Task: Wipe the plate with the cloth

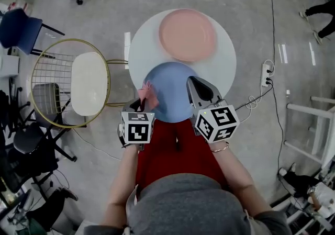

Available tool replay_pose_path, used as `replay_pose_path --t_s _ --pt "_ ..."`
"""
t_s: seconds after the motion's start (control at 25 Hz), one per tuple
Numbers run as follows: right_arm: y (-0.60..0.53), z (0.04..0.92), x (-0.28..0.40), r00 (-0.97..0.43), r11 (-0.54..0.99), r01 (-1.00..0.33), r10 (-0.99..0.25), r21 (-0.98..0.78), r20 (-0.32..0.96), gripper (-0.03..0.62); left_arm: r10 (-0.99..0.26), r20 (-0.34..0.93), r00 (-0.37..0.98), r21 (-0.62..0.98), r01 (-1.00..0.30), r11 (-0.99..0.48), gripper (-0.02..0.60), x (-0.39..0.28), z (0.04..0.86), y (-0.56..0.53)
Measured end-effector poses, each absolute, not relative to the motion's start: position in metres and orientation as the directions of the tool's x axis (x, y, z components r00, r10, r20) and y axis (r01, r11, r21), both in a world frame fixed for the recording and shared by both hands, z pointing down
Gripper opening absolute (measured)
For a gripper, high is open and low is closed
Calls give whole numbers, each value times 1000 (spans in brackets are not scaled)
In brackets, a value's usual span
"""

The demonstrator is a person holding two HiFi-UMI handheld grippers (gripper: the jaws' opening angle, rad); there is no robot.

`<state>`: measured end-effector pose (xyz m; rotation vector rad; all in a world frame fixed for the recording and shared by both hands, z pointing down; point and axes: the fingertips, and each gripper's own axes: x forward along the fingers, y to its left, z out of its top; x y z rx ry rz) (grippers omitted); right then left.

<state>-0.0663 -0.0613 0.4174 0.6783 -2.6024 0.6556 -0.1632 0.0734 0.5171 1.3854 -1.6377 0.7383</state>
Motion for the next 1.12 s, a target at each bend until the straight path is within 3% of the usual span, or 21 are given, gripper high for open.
replay_pose_path --t_s 0.72,1.12 --pt "-95 358 -58 -845 797 -521 -433 -305 312 29 -726 681 -99 33 -986 166 29 -169 419 -11" --pt "-95 335 -51 -852 814 -516 -453 -266 263 29 -862 492 -123 36 -986 162 29 -164 361 -26"
